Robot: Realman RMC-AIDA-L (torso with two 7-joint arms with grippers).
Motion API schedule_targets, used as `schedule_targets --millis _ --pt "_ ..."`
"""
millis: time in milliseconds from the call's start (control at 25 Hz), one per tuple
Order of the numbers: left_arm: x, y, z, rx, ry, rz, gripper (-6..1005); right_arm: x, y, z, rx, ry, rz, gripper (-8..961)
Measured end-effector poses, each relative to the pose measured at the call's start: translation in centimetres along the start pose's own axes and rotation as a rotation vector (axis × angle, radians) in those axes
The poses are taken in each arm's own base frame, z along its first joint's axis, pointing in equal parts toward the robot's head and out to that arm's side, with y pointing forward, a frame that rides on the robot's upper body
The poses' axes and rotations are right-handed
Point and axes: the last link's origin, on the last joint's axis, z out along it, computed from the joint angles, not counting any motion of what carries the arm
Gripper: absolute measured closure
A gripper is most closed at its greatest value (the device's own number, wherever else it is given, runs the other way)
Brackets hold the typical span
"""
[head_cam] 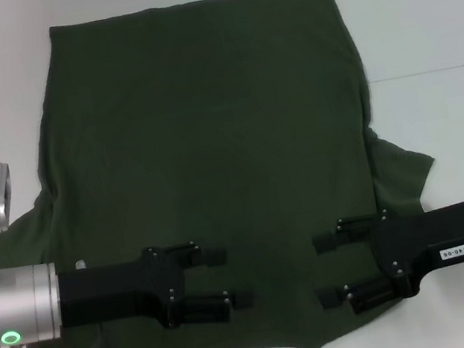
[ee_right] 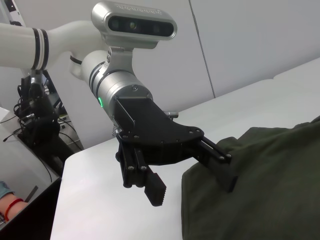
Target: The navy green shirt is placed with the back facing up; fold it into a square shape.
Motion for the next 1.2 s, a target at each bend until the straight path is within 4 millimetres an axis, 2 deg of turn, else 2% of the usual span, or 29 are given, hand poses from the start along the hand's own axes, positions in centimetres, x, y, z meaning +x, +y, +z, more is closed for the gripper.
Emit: schedule_targets --millis 880,1040,1200 --pt "0.4 -0.2 -0.1 0.010 0.018 0.001 100 -0.1 -0.2 0.1 0.009 0.005 -0.004 29" --pt "1.5 -1.1 -1.5 0.084 0.159 -0.069 100 -0.1 -0.3 0.2 0.015 0.005 -0.004 29" --pt "2.5 -2.9 -4.1 0.209 0.335 -0.211 100 -0.2 -0.4 0.2 0.023 0.003 -0.002 30"
